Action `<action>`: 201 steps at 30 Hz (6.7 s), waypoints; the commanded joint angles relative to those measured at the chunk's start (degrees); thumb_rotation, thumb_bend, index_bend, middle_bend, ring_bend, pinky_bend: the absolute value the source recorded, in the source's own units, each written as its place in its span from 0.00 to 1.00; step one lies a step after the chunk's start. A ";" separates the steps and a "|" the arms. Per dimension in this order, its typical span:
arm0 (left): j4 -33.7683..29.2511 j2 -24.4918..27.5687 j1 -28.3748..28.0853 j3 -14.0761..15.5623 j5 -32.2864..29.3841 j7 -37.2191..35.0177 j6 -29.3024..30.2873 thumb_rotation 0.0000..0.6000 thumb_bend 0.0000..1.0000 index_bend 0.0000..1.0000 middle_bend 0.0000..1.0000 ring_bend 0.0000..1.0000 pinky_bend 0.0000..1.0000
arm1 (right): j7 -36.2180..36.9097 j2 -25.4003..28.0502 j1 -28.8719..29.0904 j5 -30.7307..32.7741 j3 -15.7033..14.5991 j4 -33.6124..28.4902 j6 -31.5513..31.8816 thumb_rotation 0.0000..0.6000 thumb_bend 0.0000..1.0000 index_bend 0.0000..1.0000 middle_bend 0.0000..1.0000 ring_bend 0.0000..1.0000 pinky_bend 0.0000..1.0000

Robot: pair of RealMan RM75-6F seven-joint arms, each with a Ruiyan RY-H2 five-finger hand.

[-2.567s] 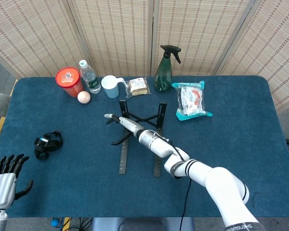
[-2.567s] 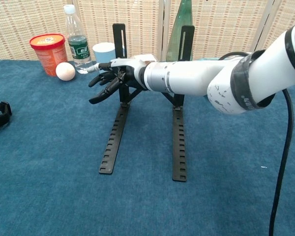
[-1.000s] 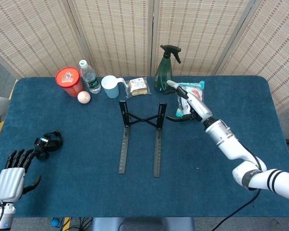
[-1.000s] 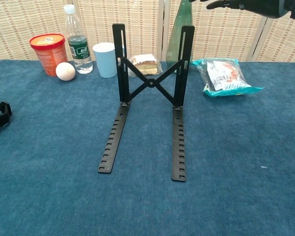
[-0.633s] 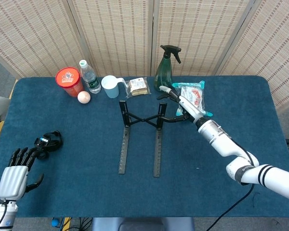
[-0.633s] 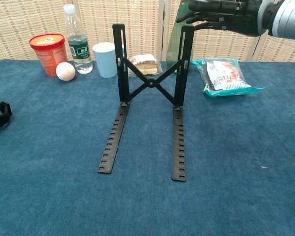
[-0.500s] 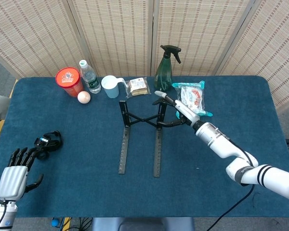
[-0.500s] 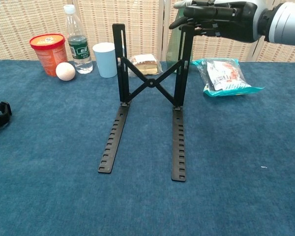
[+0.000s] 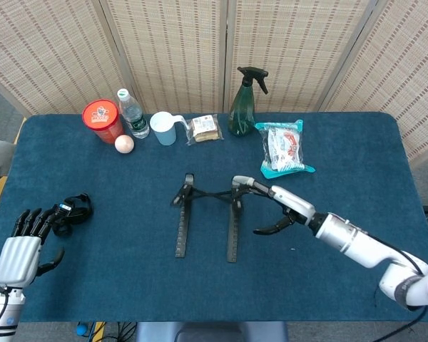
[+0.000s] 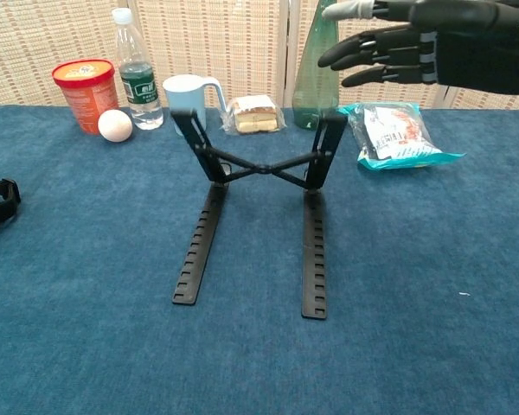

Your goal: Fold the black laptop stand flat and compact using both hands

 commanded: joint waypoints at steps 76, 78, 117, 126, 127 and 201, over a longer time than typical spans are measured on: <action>58.18 -38.82 -46.85 -1.95 -1.88 -29.57 -40.85 1.00 0.27 0.00 0.00 0.00 0.00 | -101.84 -32.95 -9.52 2.42 2.15 18.79 1.22 1.00 0.00 0.00 0.00 0.00 0.00; 58.36 -38.97 -46.83 -1.82 -2.00 -29.79 -40.96 1.00 0.27 0.00 0.00 0.00 0.00 | -101.94 -33.62 -9.28 2.60 2.16 19.63 0.95 1.00 0.00 0.00 0.00 0.00 0.00; 59.96 -41.35 -48.11 -1.71 -2.82 -32.21 -41.02 1.00 0.27 0.00 0.00 0.00 0.00 | -102.95 -41.27 -5.52 3.98 2.27 28.25 -0.22 1.00 0.00 0.00 0.00 0.00 0.00; 59.75 -41.41 -48.43 -1.82 -3.10 -32.56 -41.57 1.00 0.27 0.00 0.00 0.00 0.00 | -103.10 -42.34 -4.91 3.99 2.65 29.20 0.67 1.00 0.00 0.00 0.00 0.00 0.00; 59.73 -41.42 -48.44 -1.80 -3.13 -32.55 -41.64 1.00 0.27 0.00 0.00 0.00 0.00 | -103.07 -42.44 -4.86 4.00 2.62 29.28 0.67 1.00 0.00 0.00 0.00 0.00 0.00; 41.96 -26.20 -40.74 -5.35 -11.50 -19.60 -35.87 1.00 0.27 0.00 0.00 0.00 0.00 | -90.96 -21.77 15.51 18.50 9.43 4.87 -33.55 1.00 0.00 0.00 0.00 0.00 0.00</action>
